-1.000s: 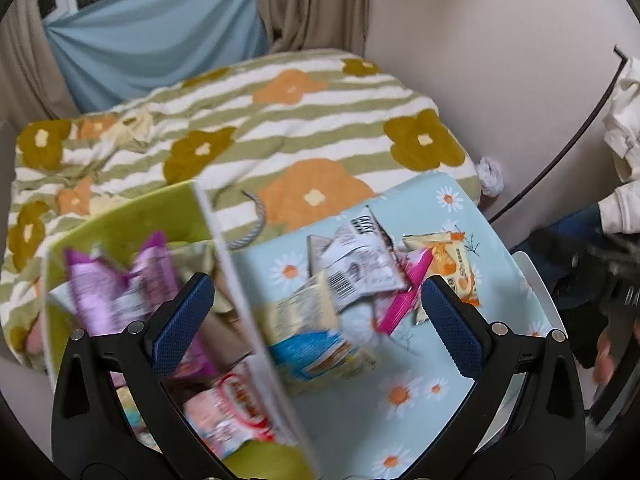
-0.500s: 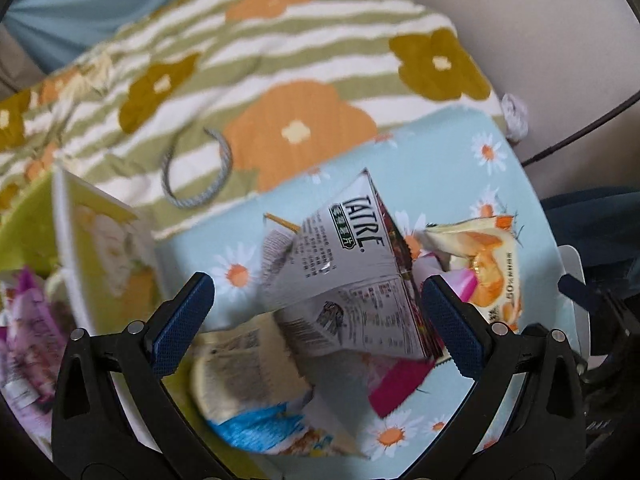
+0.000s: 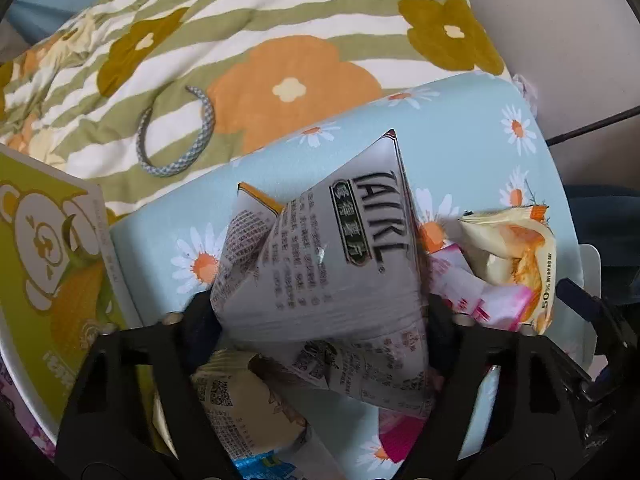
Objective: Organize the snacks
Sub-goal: 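Grasp the white TATRE bag with the left gripper while the right grasps the orange cake pack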
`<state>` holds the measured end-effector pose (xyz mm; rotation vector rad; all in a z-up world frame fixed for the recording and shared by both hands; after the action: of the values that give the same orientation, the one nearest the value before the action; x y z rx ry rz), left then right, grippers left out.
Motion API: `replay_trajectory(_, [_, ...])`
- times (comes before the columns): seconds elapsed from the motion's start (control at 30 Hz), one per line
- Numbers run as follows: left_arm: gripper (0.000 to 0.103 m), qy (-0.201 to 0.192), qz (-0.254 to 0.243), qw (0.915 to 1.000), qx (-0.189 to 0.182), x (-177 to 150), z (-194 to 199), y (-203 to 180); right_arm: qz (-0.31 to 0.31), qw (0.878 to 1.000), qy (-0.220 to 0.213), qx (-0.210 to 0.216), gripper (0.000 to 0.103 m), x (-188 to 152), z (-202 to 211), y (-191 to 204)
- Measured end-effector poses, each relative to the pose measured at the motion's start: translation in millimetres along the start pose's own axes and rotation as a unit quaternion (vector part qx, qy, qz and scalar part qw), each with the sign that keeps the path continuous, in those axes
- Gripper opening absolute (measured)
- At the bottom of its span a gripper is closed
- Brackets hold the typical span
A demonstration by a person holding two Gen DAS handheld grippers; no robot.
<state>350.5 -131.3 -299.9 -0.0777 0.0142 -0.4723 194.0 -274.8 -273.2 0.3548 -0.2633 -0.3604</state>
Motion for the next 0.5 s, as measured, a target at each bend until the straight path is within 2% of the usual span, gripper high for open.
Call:
replay_trajectory(0.07, [0.072, -0.001, -0.002, 1.0, -0.001, -1, 1, 0, -0.001, 1.0, 0.001, 0.0, 0.099, 1, -2, -1])
replay_trajectory(0.2, [0.069, -0.004, -0.003, 1.0, -0.003, -2, 3, -1, 0.001, 1.0, 0.007, 0.0, 0.091, 3, -8, -2])
replay_trajectory(0.5, [0.069, -0.023, -0.007, 0.9997, 0.002, -7, 16, -6, 0.021, 1.0, 0.016, 0.001, 0.09, 8, -23, 10])
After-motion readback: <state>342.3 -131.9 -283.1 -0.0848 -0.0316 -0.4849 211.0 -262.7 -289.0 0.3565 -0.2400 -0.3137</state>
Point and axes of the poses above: each gripper's, at about its wrist camera, not at the fingertips, and z roughly against the way its jaws point, y to its left, x to its top, the point moved 5 cm from there along -z, roughly the way its jaws point, and after that the axes turned 9 degrees about y, right-handed, at the moved point
